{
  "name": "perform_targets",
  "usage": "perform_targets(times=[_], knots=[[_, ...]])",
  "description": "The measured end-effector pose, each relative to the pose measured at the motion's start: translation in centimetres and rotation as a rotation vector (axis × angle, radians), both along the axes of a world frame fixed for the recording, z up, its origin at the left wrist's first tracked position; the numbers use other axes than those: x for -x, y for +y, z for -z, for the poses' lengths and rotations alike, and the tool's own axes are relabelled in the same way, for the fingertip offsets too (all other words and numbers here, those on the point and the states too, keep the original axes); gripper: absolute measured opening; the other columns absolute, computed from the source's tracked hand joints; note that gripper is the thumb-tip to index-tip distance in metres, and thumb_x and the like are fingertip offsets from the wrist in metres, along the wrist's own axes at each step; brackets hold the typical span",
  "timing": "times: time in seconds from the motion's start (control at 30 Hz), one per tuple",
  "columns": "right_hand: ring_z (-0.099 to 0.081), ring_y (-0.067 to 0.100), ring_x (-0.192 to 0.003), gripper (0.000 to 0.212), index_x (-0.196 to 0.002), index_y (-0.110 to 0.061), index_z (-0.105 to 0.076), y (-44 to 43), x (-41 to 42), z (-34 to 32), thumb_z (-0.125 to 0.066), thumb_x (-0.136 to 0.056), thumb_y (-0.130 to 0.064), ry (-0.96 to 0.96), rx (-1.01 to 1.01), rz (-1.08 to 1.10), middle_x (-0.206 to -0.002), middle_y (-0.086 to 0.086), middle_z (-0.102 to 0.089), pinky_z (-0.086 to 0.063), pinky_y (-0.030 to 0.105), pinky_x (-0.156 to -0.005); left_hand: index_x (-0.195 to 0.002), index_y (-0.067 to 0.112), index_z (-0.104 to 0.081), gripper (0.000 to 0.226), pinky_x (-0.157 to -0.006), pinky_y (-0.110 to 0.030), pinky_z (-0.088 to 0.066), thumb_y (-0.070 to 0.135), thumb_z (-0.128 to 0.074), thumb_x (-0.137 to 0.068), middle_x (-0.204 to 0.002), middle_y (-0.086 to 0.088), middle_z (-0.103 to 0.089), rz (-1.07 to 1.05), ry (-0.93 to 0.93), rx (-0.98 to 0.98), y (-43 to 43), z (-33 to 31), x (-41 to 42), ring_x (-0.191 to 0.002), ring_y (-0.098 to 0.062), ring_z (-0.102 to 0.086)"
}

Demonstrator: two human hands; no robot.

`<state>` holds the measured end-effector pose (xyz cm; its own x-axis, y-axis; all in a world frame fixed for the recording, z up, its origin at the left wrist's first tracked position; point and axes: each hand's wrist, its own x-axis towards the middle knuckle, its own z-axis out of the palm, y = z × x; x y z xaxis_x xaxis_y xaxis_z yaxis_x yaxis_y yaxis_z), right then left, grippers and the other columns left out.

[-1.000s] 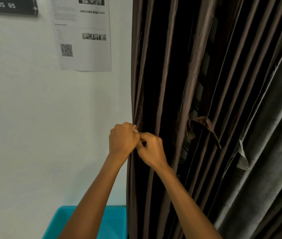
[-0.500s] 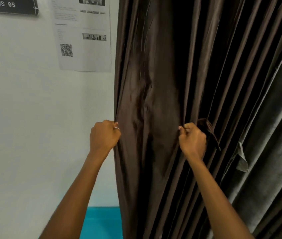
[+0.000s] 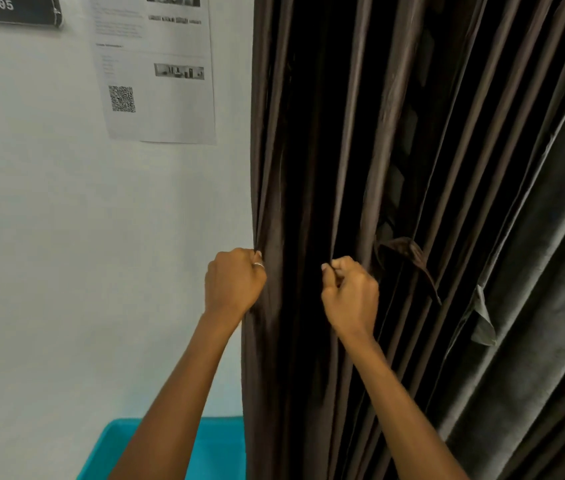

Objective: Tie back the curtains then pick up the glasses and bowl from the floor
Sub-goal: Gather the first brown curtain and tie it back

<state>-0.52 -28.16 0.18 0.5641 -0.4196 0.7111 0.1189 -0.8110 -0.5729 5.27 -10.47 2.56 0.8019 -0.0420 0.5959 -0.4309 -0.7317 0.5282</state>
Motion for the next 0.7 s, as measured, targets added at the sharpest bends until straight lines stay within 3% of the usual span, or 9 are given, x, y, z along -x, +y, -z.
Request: perform_targets(times=[0.13, 0.2, 0.4, 0.47, 0.53, 0.63, 0.7], knots=[[-0.055, 0.011, -0.066, 0.013, -0.085, -0.01, -0.065, 3.0, -0.5, 0.1, -0.066, -0.097, -0.014, -0.012, 0.0, -0.073, -0.079, 0.001, -0.063, -0.037, 0.023, -0.059, -0.052, 0.023, -0.045, 0.05, -0.046, -0.023, -0.037, 0.027, -0.052, -0.101, -0.046, 0.005, -0.048, 0.091, -0.027, -0.013, -1.8, 0.3, 0.7, -0.042, -0.011, -0.049], [-0.06, 0.014, -0.07, 0.009, -0.093, -0.008, -0.069, 3.9, -0.8, 0.3, -0.064, -0.098, -0.013, 0.003, -0.021, -0.111, -0.085, 0.003, -0.066, -0.04, 0.023, -0.06, -0.054, 0.02, -0.05, 0.048, -0.046, -0.025, -0.04, 0.029, -0.052, -0.101, -0.047, 0.003, -0.05, 0.125, -0.012, 0.004, -2.2, 0.4, 0.6, -0.043, -0.013, -0.051], [-0.064, 0.016, -0.079, 0.013, -0.104, -0.008, -0.072, 5.6, -1.3, 0.5, -0.062, -0.1, -0.013, 0.008, -0.098, -0.196, -0.094, 0.003, -0.068, -0.053, 0.029, -0.069, -0.054, 0.018, -0.048, 0.048, -0.047, -0.018, -0.03, 0.027, -0.052, -0.101, -0.048, 0.005, -0.05, 0.245, 0.067, 0.104, -2.2, 0.5, -0.1, -0.042, -0.011, -0.046], [-0.064, 0.015, -0.077, 0.011, -0.101, -0.007, -0.073, 5.7, -1.5, 0.6, -0.063, -0.099, -0.011, -0.003, -0.124, -0.214, -0.09, 0.003, -0.068, -0.051, 0.024, -0.067, -0.059, 0.011, -0.054, 0.048, -0.045, -0.025, -0.037, 0.029, -0.051, -0.103, -0.05, -0.001, -0.054, 0.3, 0.106, 0.165, -2.0, 0.7, -0.4, -0.043, -0.014, -0.048], [-0.062, 0.012, -0.073, 0.011, -0.096, -0.008, -0.073, 5.8, -1.6, 0.8, -0.063, -0.099, -0.012, -0.013, -0.148, -0.219, -0.086, 0.001, -0.067, -0.044, 0.014, -0.063, -0.063, 0.008, -0.06, 0.048, -0.053, -0.037, -0.047, 0.032, -0.05, -0.103, -0.054, -0.008, -0.059, 0.341, 0.129, 0.179, -1.7, 0.8, -0.5, -0.048, -0.021, -0.054], [-0.057, 0.006, -0.066, 0.016, -0.089, -0.009, -0.07, 5.9, -1.7, 1.1, -0.062, -0.1, -0.016, -0.031, -0.176, -0.218, -0.079, -0.003, -0.063, -0.036, 0.01, -0.059, -0.065, 0.007, -0.066, 0.056, -0.061, -0.042, -0.054, 0.048, -0.049, -0.099, -0.058, -0.011, -0.064, 0.386, 0.167, 0.184, -1.8, 0.5, -0.2, -0.054, -0.023, -0.061], [-0.054, 0.003, -0.063, 0.019, -0.091, -0.008, -0.07, 5.9, -1.7, 1.3, -0.059, -0.102, -0.019, -0.037, -0.186, -0.218, -0.076, -0.003, -0.061, -0.035, 0.012, -0.058, -0.065, 0.006, -0.068, 0.071, -0.06, -0.032, -0.055, 0.069, -0.047, -0.09, -0.057, -0.011, -0.065, 0.357, 0.199, 0.163, -2.2, -0.1, 0.0, -0.054, -0.022, -0.064]])
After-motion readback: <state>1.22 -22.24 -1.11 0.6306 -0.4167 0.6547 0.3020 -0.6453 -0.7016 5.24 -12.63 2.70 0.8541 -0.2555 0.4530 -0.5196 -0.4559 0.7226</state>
